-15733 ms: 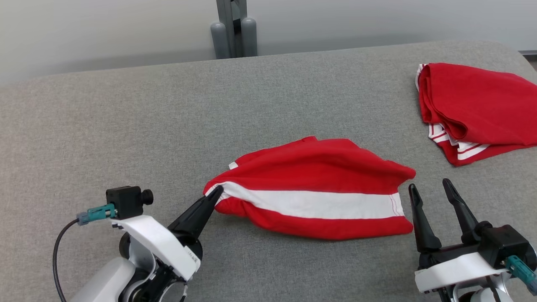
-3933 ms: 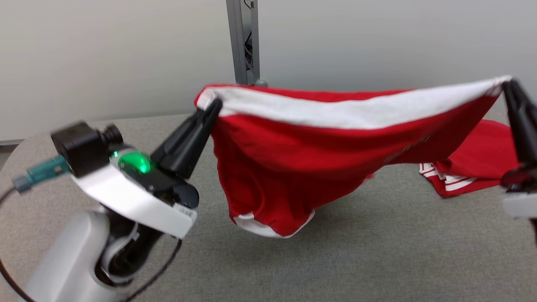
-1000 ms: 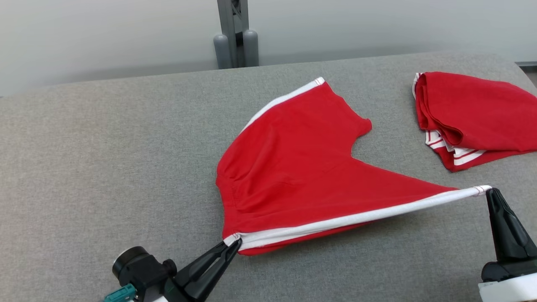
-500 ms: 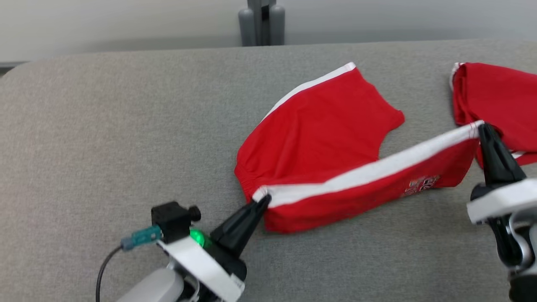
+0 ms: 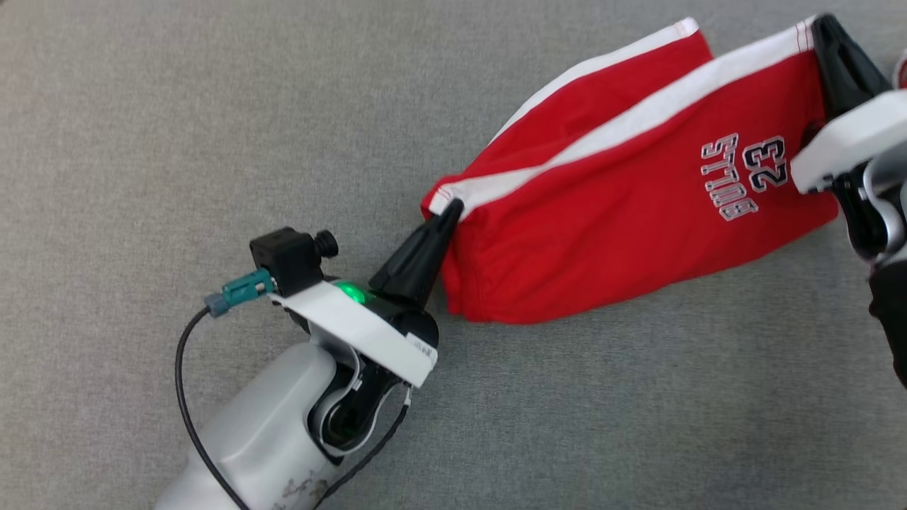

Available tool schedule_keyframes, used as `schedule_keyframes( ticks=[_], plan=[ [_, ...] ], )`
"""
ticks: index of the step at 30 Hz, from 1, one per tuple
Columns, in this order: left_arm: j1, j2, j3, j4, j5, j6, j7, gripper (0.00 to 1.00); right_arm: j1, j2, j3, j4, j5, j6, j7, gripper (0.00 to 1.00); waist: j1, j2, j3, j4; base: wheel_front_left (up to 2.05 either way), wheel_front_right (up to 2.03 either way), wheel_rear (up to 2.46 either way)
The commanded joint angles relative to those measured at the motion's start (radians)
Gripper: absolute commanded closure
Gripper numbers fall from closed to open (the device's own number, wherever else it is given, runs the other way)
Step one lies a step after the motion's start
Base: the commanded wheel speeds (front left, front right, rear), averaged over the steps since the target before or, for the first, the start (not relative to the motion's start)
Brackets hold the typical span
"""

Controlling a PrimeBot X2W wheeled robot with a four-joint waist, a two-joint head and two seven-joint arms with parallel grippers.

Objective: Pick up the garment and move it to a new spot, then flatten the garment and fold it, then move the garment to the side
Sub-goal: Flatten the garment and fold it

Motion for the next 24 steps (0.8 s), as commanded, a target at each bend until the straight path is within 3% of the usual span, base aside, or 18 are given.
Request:
schedule_keyframes(
  ticks=[1, 12, 24],
  plan=[
    [-0.019, 0.002, 0.010, 0.012, -0.004, -0.001, -0.002, 1.00, -0.025, -0.002, 0.007, 0.020, -0.002, 0.000, -0.002, 1.00, 0.0000, 0.0000, 0.040, 0.020, 0.00, 0.00, 0.00],
    [-0.081, -0.048, 0.074, 0.062, 0.015, 0.029, -0.008, 1.00, -0.259, -0.005, 0.118, 0.263, -0.020, 0.000, -0.079, 1.00, 0.0000, 0.0000, 0.112, 0.073, 0.00, 0.00, 0.00],
    [-0.115, -0.074, 0.074, 0.129, 0.027, 0.032, 0.002, 1.00, -0.373, 0.020, 0.213, 0.436, -0.018, 0.000, -0.109, 1.00, 0.0000, 0.0000, 0.150, 0.092, 0.00, 0.00, 0.00]
  ],
)
